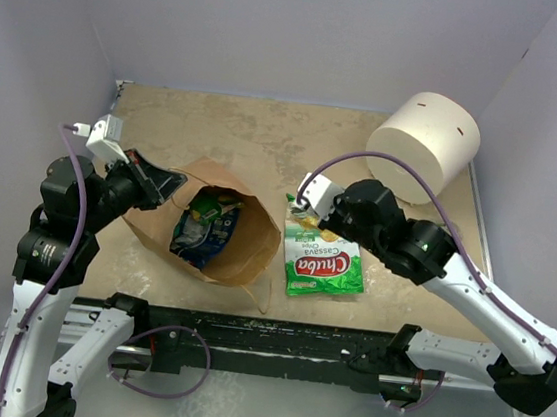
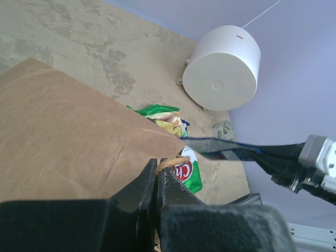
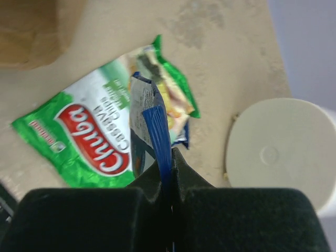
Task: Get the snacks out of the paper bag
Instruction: Place the snack at the center of the board.
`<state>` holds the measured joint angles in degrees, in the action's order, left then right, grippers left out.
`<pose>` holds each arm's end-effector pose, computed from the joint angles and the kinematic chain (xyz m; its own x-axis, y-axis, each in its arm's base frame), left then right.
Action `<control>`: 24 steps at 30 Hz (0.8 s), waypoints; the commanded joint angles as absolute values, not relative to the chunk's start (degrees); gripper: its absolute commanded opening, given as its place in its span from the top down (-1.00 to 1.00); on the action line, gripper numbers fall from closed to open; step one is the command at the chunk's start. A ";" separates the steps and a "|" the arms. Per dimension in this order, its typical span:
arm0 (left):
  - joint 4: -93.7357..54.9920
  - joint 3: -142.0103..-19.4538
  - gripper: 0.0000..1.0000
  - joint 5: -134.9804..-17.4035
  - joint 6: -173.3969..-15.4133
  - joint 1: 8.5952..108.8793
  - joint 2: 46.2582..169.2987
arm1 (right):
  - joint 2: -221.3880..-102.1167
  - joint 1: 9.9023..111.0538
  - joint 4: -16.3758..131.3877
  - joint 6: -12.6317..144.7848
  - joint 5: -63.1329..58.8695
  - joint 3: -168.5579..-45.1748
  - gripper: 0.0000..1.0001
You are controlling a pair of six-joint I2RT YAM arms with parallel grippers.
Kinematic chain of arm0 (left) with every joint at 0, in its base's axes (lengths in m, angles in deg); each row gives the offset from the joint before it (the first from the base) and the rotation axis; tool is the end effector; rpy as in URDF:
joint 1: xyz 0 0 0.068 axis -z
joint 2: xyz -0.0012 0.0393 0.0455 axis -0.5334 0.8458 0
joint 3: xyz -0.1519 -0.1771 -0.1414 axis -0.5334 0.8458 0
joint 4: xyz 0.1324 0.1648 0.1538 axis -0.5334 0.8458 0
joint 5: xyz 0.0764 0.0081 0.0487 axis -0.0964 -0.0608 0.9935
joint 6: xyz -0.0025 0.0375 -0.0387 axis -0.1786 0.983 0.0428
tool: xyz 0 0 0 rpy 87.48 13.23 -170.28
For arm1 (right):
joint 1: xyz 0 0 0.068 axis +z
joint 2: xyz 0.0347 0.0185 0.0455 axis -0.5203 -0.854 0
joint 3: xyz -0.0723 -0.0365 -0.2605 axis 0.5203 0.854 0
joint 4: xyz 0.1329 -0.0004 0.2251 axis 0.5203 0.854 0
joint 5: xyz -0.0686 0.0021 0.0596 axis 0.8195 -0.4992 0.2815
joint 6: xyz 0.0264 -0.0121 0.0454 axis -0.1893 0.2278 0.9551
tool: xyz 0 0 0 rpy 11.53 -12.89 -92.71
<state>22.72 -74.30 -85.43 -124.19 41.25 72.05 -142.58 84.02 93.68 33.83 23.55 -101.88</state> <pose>0.1122 -0.0286 0.4176 -0.4676 -0.5640 -0.6806 0.1714 0.6976 -0.6957 0.1446 0.1713 0.3922 -0.0039 -0.6784 -0.7347 -0.6555 0.5566 -0.5104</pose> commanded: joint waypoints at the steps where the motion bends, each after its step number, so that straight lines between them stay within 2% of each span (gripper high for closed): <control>1: 20.44 -75.49 1.00 -83.05 -124.30 41.29 71.69 | -144.04 84.13 101.53 33.23 8.72 -101.86 1.00; 5: 21.34 -76.00 1.00 -82.68 -124.00 41.29 71.65 | -146.62 84.04 104.82 33.44 3.32 -102.42 1.00; 24: 22.05 -76.41 1.00 -83.88 -124.73 41.29 72.82 | -148.47 78.73 101.94 30.49 -1.54 -98.08 1.00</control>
<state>23.75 -74.34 -83.77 -124.23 41.25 72.40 -147.85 79.23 102.93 31.84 1.96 -97.71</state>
